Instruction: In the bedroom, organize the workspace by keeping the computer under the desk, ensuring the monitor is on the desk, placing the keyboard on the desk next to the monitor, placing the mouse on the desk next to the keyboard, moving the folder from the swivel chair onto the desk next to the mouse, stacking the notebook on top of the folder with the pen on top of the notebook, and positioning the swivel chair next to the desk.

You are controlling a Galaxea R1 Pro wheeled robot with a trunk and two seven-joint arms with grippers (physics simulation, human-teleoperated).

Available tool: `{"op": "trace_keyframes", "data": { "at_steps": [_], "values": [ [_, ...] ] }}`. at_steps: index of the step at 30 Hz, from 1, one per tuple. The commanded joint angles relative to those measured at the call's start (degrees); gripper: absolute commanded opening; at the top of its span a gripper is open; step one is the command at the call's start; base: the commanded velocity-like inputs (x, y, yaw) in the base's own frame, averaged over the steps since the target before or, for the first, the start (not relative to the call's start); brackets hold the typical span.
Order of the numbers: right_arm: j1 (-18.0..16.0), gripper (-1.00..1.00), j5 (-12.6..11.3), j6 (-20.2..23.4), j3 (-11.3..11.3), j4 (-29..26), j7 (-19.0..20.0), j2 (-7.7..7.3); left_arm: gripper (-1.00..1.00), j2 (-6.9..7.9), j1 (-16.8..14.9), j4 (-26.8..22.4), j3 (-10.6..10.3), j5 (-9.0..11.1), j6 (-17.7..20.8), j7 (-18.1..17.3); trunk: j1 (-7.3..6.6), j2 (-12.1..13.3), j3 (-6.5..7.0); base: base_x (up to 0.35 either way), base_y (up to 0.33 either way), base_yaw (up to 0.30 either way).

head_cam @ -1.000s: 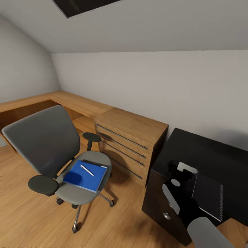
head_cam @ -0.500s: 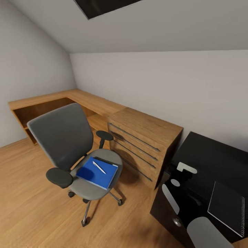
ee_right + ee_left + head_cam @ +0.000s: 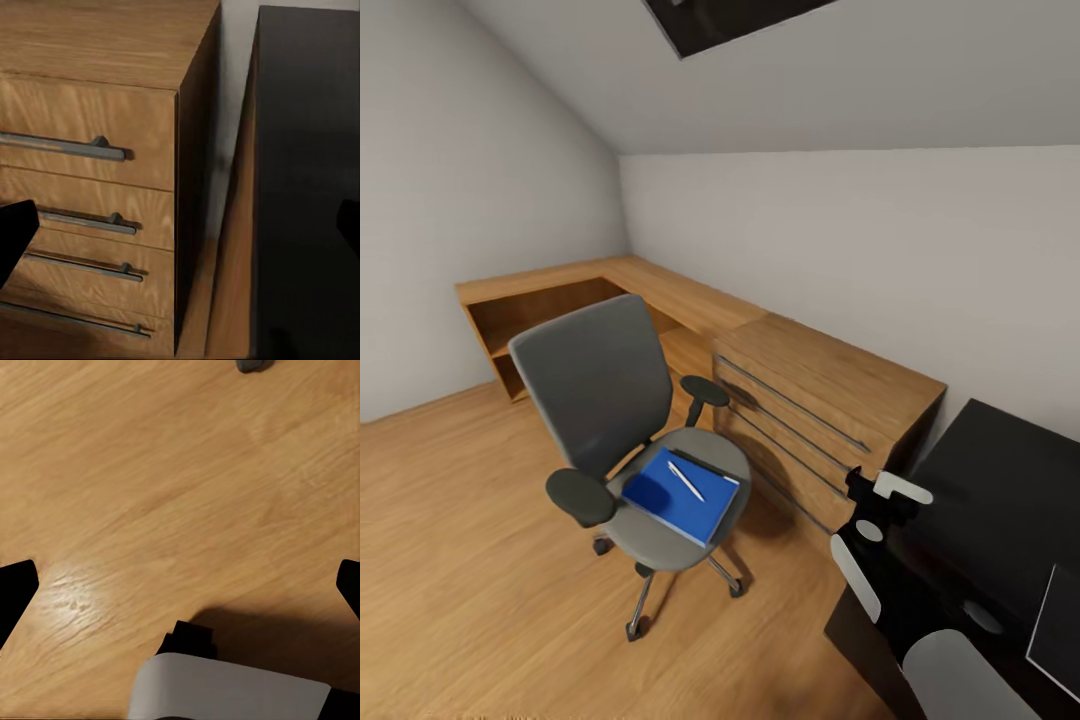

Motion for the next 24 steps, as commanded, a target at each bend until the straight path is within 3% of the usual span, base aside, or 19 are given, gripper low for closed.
{"op": "trace_keyframes", "data": {
  "at_steps": [1,14,16,20,24],
  "values": [
    [0.0,1.0,-0.6,-0.5,0.3,0.0,-0.3,-0.09,1.0,0.02,0.0,0.0,-0.5,0.3,-0.1,0.4,0.0,0.0,-0.05,0.0,0.0,0.268],
    [0.1,1.0,-0.5,-0.5,0.5,0.0,-0.2,-0.06,1.0,-0.03,0.0,0.0,-0.5,0.3,-0.1,0.4,0.0,0.0,-0.05,0.0,0.0,0.268],
    [0.1,1.0,-0.5,-0.5,1.3,0.1,-0.1,-0.05,1.0,-0.01,0.0,0.0,-0.5,0.3,-0.1,0.4,0.0,0.0,-0.05,0.0,0.0,0.269],
    [0.4,1.0,-0.5,-0.7,5.0,0.9,-0.1,-0.09,1.0,0.03,0.0,0.0,-0.5,0.3,-0.1,0.4,0.0,0.0,-0.05,0.0,0.0,0.269],
    [0.4,1.0,-0.6,-0.8,5.9,1.1,0.0,-0.09,1.0,0.03,0.0,0.0,-0.5,0.3,-0.1,0.4,0.0,0.0,-0.05,0.0,0.0,0.154]
  ]
}}
